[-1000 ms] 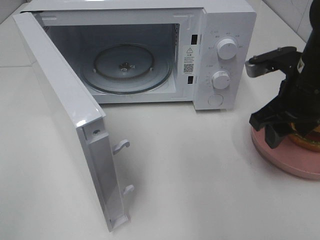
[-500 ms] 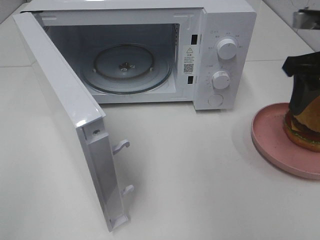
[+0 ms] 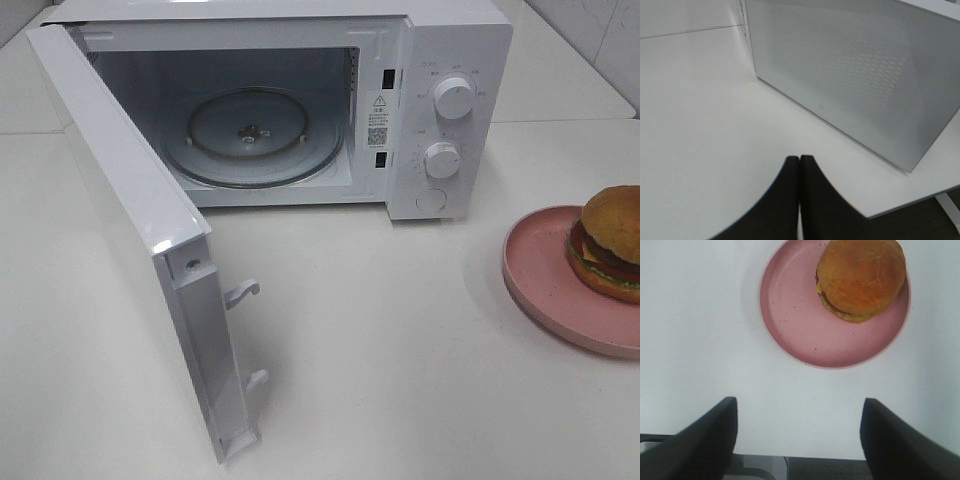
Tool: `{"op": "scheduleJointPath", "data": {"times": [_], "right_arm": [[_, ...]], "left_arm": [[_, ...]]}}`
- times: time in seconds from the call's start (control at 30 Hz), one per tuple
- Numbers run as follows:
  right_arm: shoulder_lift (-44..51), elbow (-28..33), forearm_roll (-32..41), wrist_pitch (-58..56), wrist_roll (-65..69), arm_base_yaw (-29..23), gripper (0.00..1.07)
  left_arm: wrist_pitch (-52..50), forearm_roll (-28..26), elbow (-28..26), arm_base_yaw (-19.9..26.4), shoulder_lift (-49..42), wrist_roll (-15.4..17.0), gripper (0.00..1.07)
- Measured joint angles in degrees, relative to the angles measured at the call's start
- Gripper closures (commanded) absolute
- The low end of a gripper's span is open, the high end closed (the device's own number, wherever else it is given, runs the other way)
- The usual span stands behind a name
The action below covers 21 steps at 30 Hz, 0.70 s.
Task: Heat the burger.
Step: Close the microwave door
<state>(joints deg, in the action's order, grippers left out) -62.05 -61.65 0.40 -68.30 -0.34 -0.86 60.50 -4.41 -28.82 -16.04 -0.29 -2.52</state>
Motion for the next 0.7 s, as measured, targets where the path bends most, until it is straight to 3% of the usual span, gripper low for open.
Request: {"op": "scheduleJointPath", "data": {"times": [0.47, 0.7], "right_arm": [[23.49, 19.08, -0.11, -0.52, 0.0, 0.0, 0.42], [41.2, 29.34, 0.0, 2.01, 0.0, 0.0, 0.42]], "left_arm": [[0.0, 0.0, 0.0, 0.0, 0.0, 0.0, 1.06], [0.0, 0.0, 0.0, 0.0, 0.0, 0.0, 1.06]]}}
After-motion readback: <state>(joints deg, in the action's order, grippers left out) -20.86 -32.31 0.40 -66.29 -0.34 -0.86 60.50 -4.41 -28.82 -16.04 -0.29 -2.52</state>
